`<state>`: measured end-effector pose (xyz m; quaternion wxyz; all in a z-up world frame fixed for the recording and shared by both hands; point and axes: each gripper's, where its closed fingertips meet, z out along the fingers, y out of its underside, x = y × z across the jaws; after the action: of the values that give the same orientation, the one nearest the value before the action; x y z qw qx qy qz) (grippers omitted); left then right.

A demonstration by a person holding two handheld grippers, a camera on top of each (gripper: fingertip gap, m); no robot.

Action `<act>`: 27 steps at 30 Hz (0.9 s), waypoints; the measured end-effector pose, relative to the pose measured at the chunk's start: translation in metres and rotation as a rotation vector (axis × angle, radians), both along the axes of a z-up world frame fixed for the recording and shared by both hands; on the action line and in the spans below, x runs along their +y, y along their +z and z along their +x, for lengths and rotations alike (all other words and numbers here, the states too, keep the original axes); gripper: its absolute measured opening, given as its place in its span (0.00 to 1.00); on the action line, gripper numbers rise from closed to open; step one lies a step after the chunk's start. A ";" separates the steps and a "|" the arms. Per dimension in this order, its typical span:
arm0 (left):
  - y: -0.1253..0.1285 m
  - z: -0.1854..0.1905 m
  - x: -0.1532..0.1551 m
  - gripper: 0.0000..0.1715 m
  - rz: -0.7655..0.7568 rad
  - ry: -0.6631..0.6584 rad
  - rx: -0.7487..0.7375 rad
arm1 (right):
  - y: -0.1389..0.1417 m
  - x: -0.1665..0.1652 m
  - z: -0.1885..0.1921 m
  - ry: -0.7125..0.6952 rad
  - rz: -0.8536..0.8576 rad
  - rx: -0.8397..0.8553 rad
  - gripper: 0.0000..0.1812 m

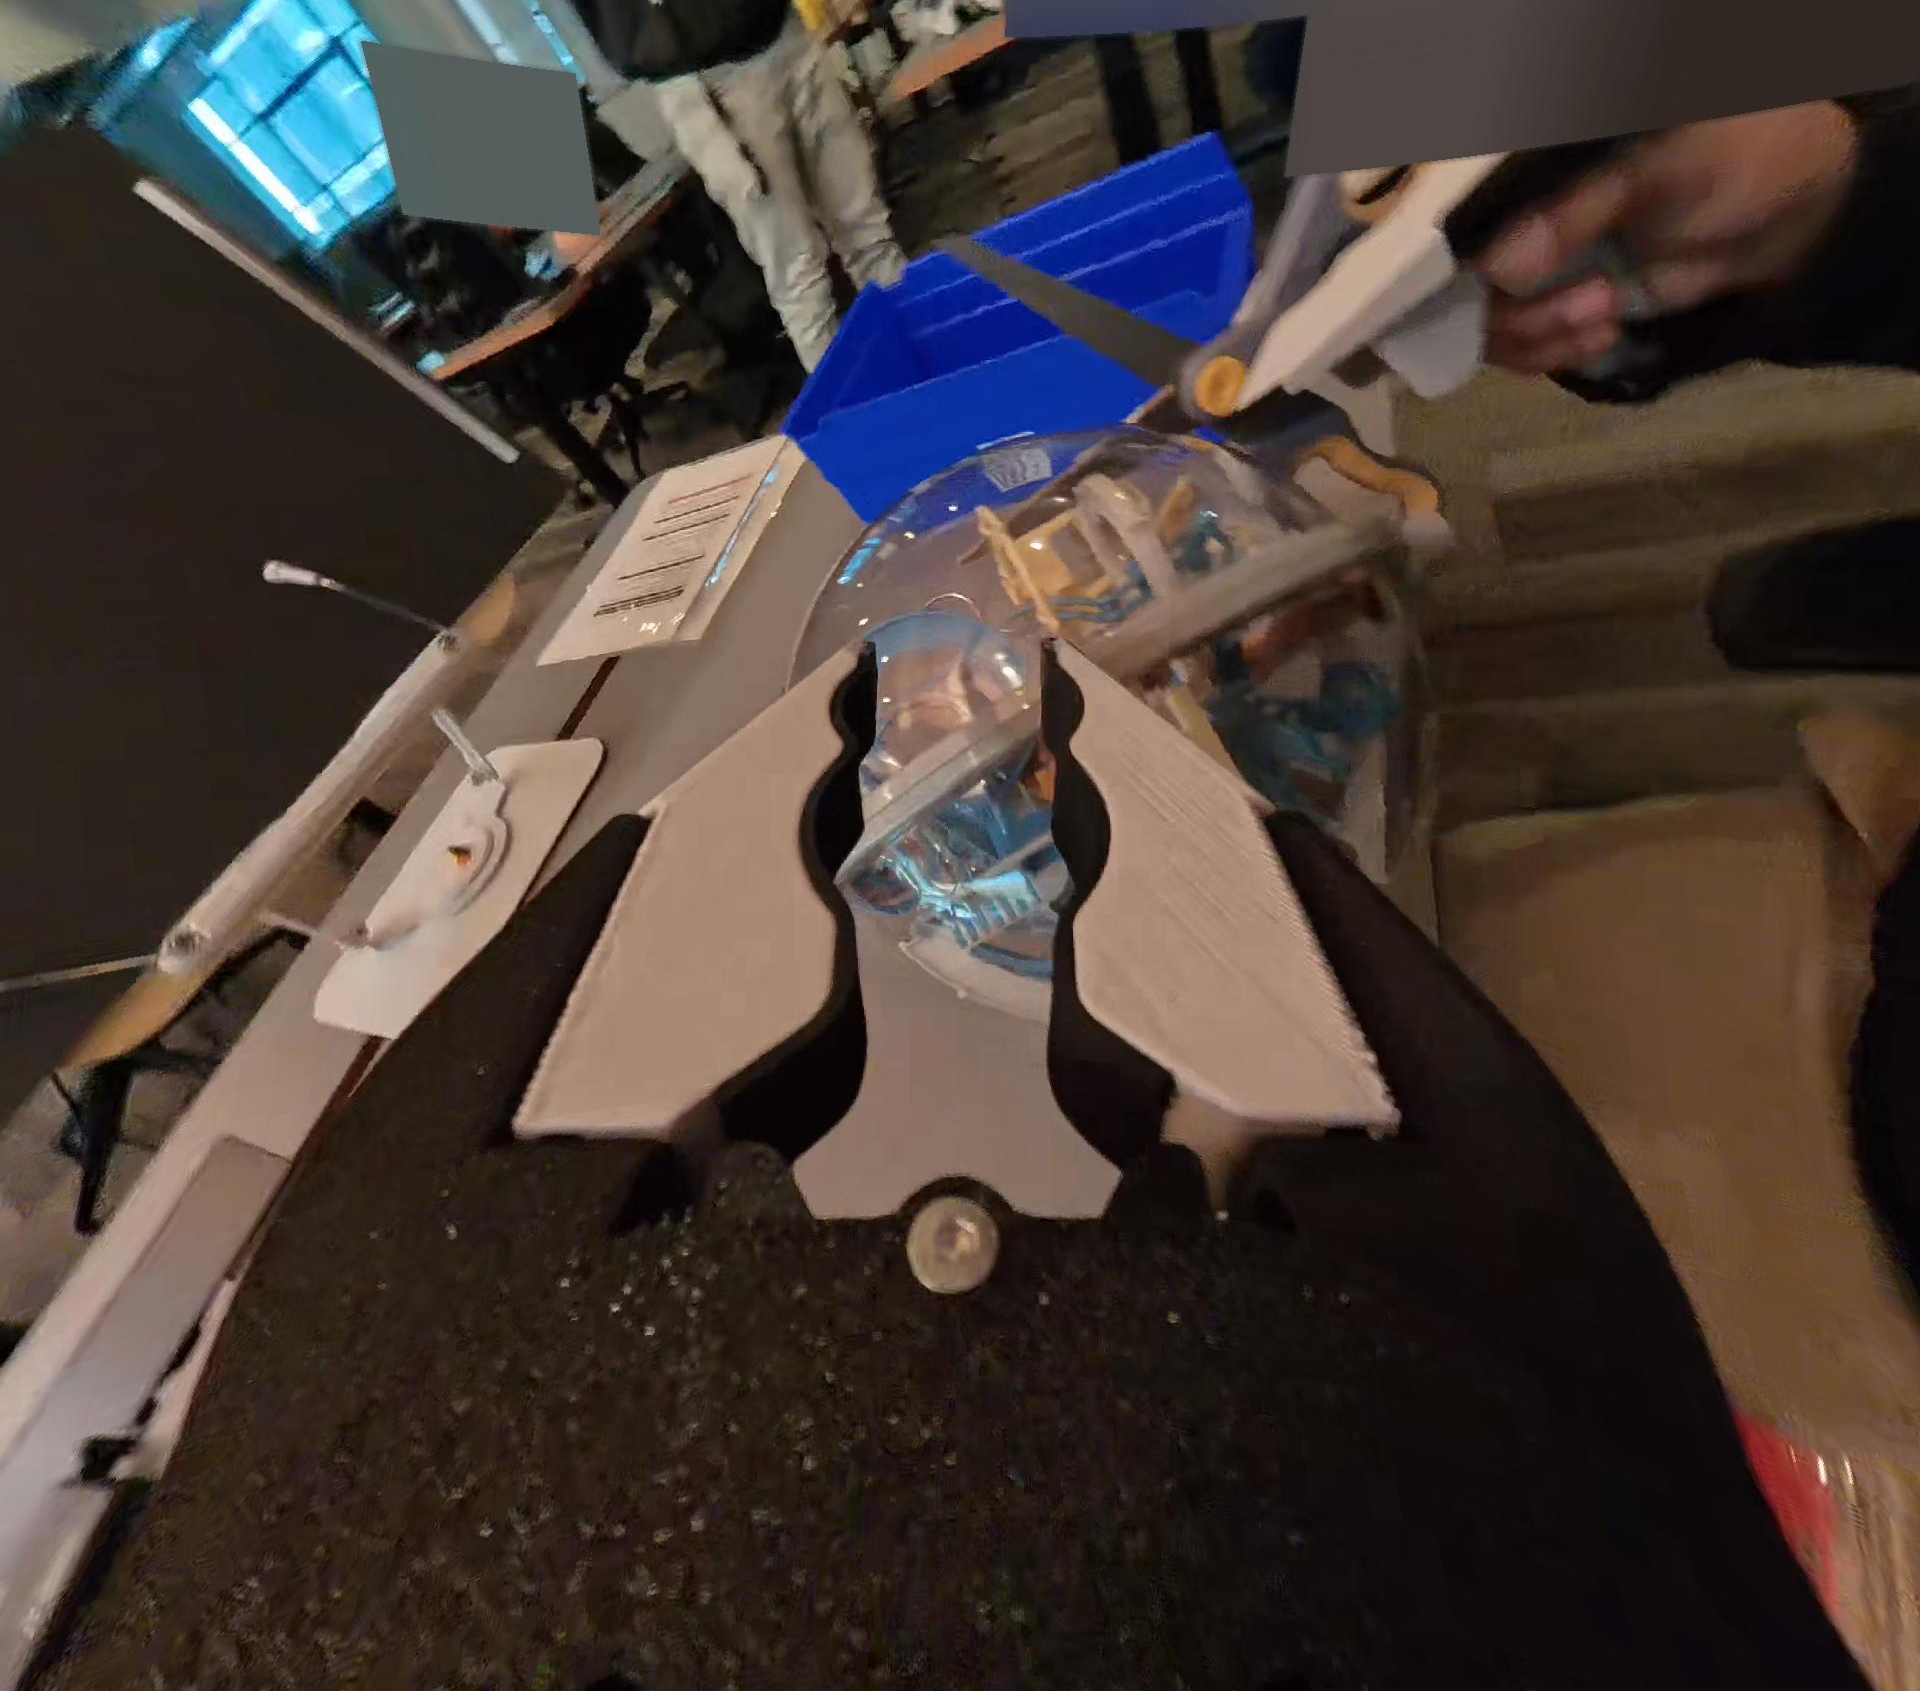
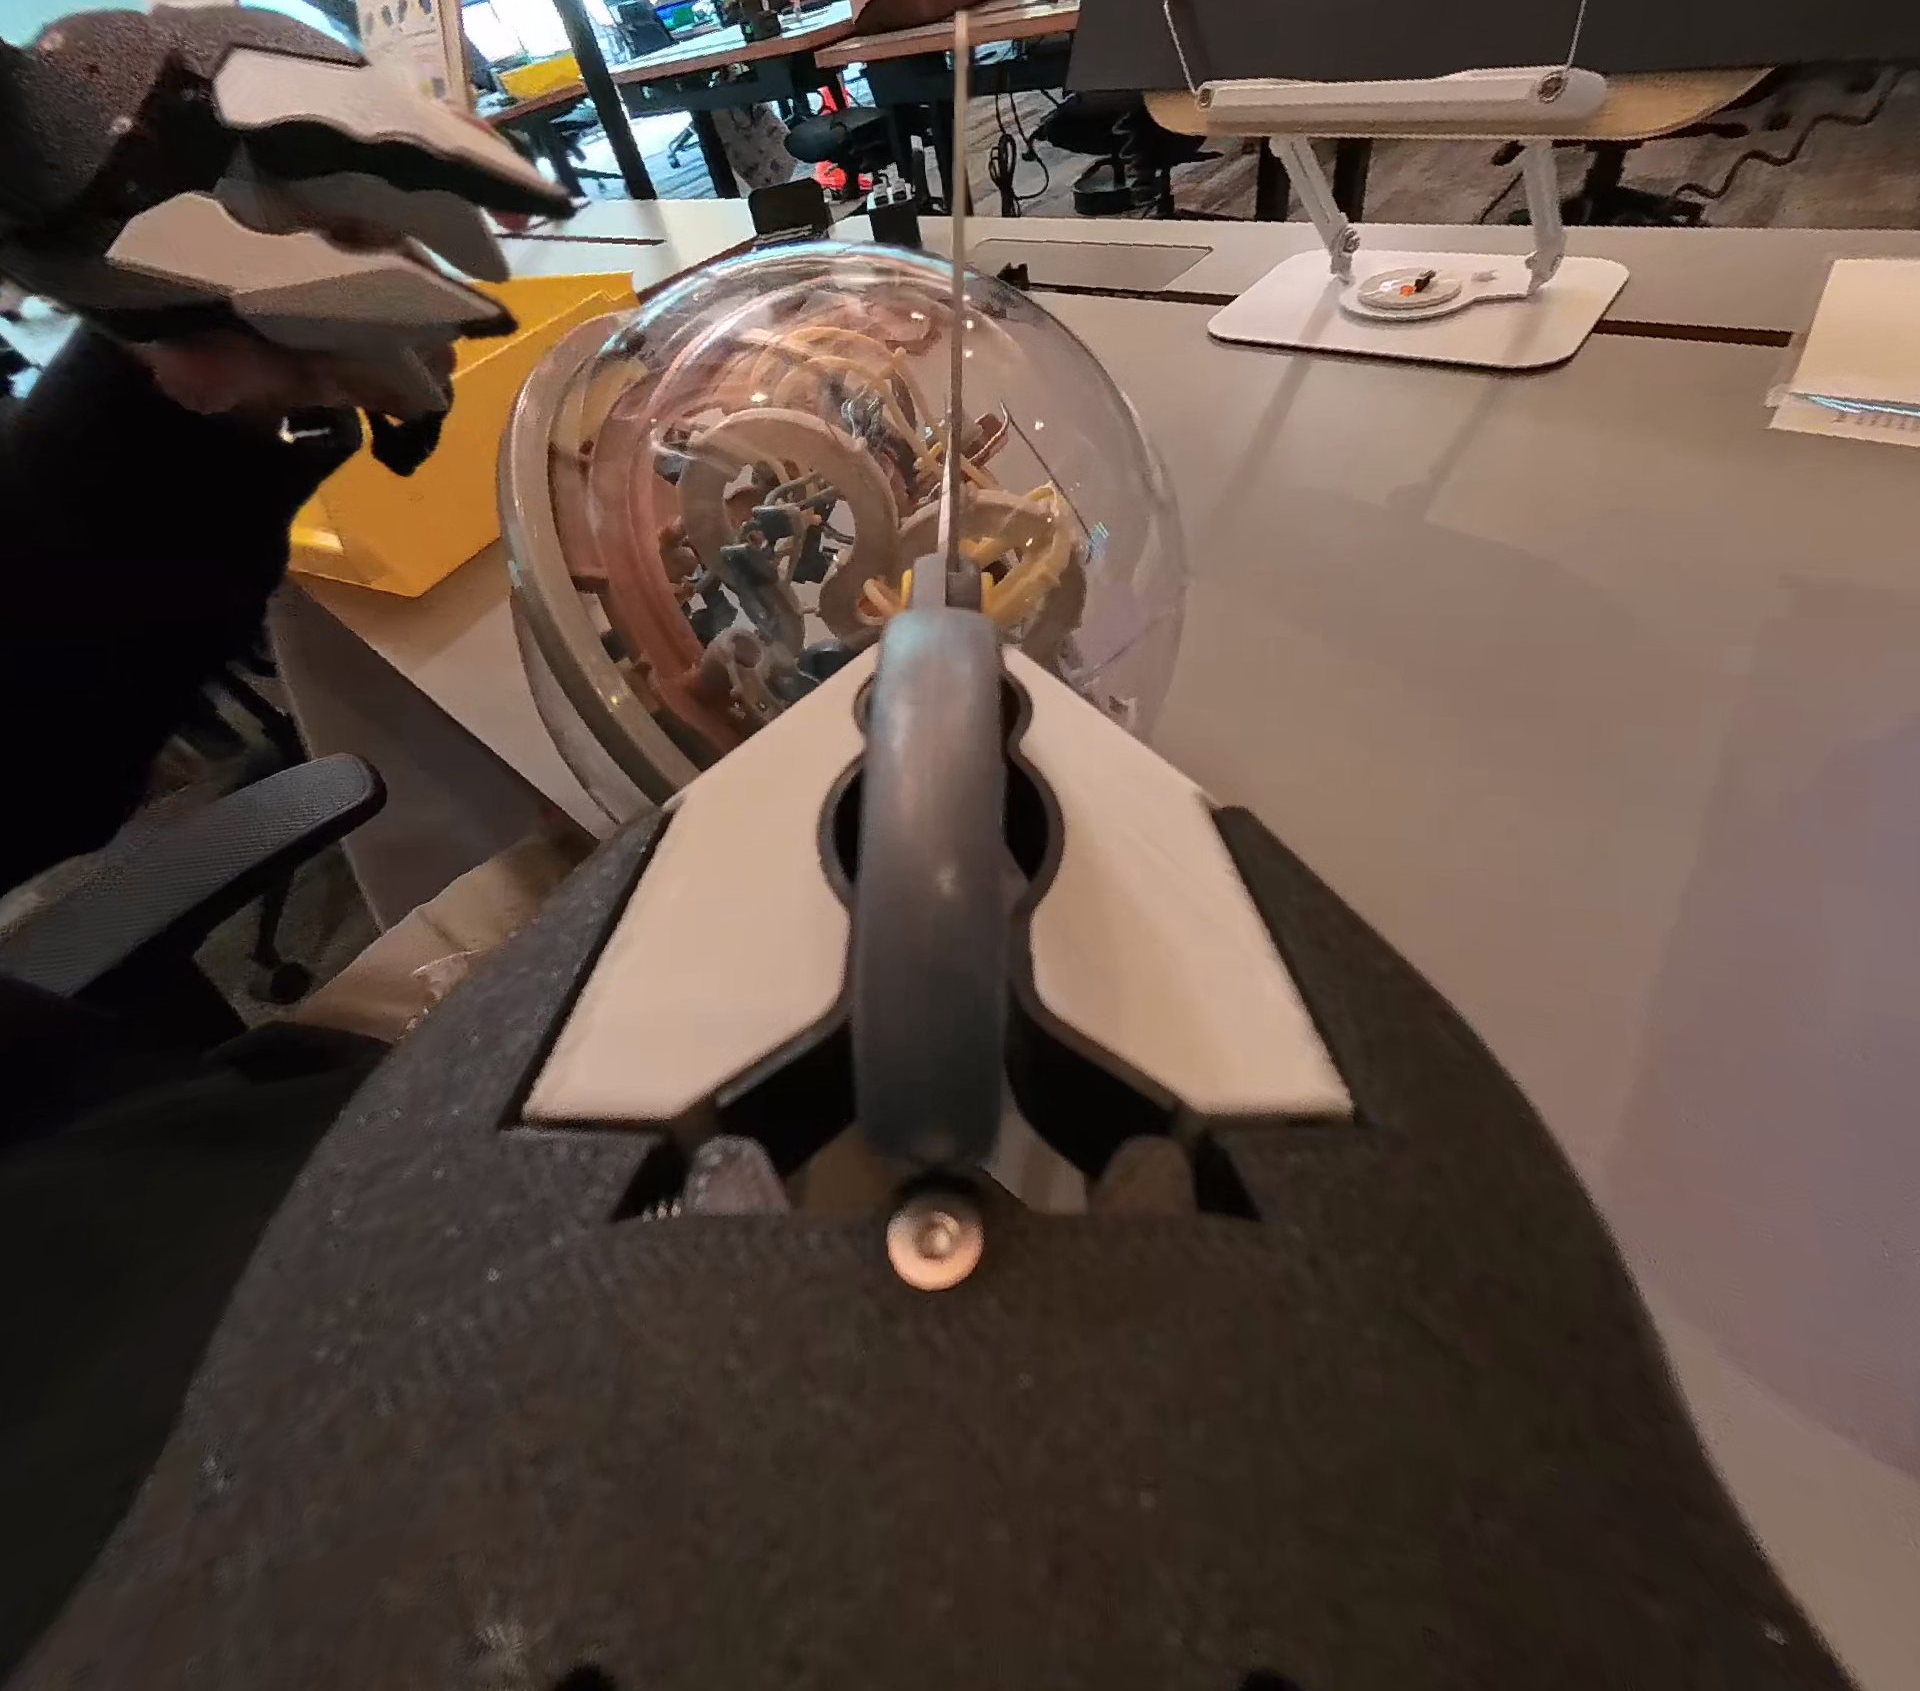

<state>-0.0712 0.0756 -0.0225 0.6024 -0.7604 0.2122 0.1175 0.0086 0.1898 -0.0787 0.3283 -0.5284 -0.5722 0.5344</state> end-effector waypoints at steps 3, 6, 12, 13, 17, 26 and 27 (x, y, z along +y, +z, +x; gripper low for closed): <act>-0.006 0.015 -0.009 0.17 -0.112 -0.108 0.037 | 0.001 -0.002 -0.001 0.020 -0.017 -0.001 0.08; -0.022 0.020 -0.010 0.17 -0.232 -0.166 0.085 | 0.002 -0.006 -0.002 0.039 -0.024 0.003 0.08; -0.028 0.030 -0.004 0.11 -0.251 -0.223 0.212 | 0.001 -0.002 -0.002 0.054 -0.026 -0.014 0.09; -0.028 0.032 -0.003 0.10 -0.242 -0.228 0.218 | 0.002 -0.002 -0.001 0.059 -0.020 -0.020 0.09; -0.029 0.043 -0.001 0.07 -0.237 -0.278 0.232 | 0.003 -0.001 -0.002 0.080 0.006 -0.050 0.08; -0.035 0.072 -0.006 0.04 -0.324 -0.476 0.231 | 0.018 0.001 -0.010 0.183 0.108 -0.116 0.09; -0.035 0.073 -0.006 0.04 -0.315 -0.486 0.221 | 0.020 0.002 -0.011 0.203 0.103 -0.114 0.08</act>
<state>0.0021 0.0695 -0.0576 0.4609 -0.7541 0.4676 0.0176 -0.0027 0.1914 -0.0585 0.2662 -0.4797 -0.6671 0.5040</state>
